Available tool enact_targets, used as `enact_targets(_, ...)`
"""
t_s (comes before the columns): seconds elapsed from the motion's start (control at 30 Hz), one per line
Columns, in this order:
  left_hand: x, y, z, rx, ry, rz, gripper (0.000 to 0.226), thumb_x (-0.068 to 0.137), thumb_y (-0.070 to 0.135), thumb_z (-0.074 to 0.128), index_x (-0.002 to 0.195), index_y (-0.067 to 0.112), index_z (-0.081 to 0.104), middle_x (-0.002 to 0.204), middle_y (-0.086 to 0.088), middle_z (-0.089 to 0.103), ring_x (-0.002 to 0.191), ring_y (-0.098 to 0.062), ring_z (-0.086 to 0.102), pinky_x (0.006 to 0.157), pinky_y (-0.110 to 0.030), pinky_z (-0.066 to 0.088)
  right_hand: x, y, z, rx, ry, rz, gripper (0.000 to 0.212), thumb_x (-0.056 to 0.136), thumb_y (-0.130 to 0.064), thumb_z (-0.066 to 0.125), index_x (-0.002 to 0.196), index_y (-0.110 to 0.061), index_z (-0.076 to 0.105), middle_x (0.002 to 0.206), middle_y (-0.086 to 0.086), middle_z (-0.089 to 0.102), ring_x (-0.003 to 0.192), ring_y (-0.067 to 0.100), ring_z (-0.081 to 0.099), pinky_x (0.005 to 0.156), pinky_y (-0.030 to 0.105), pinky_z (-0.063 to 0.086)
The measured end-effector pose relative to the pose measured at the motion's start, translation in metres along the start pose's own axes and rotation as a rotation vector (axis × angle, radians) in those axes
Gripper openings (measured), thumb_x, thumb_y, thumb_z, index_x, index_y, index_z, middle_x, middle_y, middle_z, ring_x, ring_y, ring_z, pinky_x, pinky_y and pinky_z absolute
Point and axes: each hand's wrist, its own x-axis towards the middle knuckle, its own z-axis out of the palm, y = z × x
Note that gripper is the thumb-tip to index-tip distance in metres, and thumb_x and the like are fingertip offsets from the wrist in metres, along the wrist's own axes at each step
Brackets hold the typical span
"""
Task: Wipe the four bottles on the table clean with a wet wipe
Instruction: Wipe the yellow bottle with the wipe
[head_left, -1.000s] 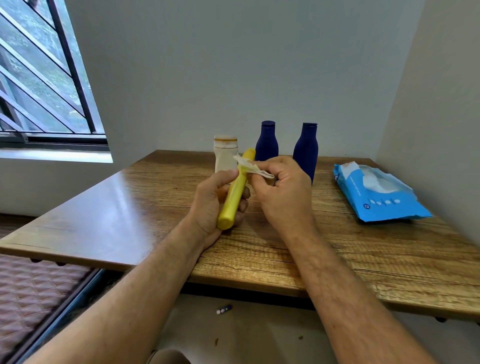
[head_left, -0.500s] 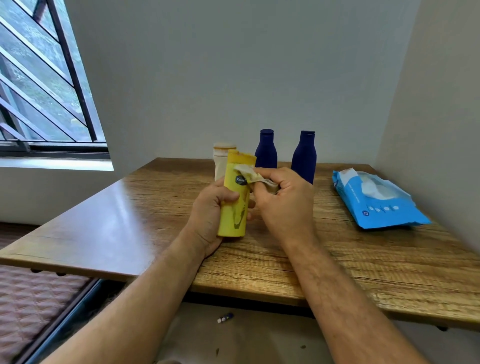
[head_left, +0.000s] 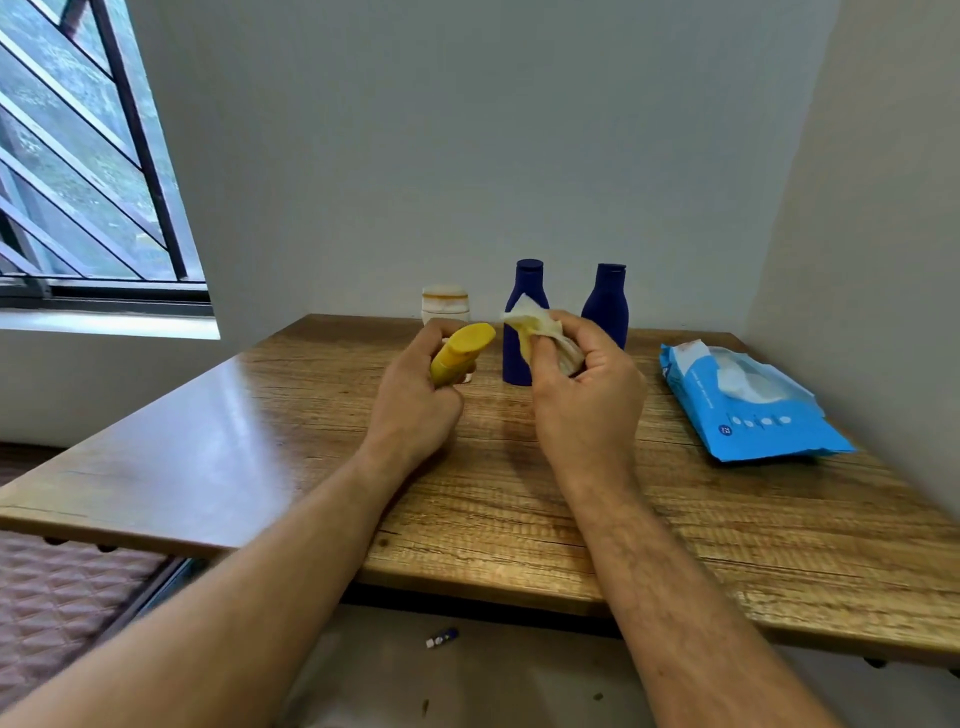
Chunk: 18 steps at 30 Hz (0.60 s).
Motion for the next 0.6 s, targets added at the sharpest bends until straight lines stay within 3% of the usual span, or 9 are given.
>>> enact_targets(0.13,0.005,-0.004,0.002,-0.012,-0.068,0.017,0.059,0.080,-0.016,0.054,0.117,0.030,0.056,0.107,0.006,0.065,0.103,-0.006,0.062,0.091,-0.037,0.052,0.001,0.002,0.000,-0.034,0.021,-0.007,0.023,0.095,-0.027,0.064,0.116,-0.021,0.071,0.097,-0.012,0.070,0.090,-0.002,0.062,0.076,0.014,0.054)
enact_targets(0.3,0.004,-0.013,0.007,-0.005,-0.098,0.104,0.062,0.077,-0.013,0.056,0.124,0.027,0.058,0.108,0.001,0.069,0.105,-0.018,0.065,0.092,-0.053,0.055,-0.003,0.003,0.003,-0.123,-0.110,-0.077,0.024,0.094,-0.022,0.063,0.117,-0.019,0.071,0.102,-0.009,0.068,0.092,-0.001,0.061,0.081,0.004,0.047)
enact_targets(0.43,0.002,-0.015,0.006,-0.006,-0.075,0.084,0.060,0.076,-0.012,0.057,0.124,0.024,0.059,0.110,0.002,0.069,0.107,-0.015,0.065,0.093,-0.052,0.055,-0.004,0.004,0.002,-0.143,-0.187,-0.057,0.027,0.094,-0.022,0.064,0.120,-0.019,0.070,0.105,-0.010,0.069,0.094,0.001,0.062,0.082,0.014,0.054)
enact_targets(0.6,0.003,-0.016,0.005,0.005,-0.041,0.043,0.059,0.076,-0.014,0.056,0.121,0.025,0.060,0.108,0.003,0.070,0.105,-0.017,0.065,0.092,-0.053,0.054,-0.007,0.004,0.000,-0.151,-0.260,-0.118,0.027,0.089,-0.016,0.067,0.116,-0.017,0.072,0.103,-0.009,0.070,0.092,0.001,0.063,0.079,0.007,0.050)
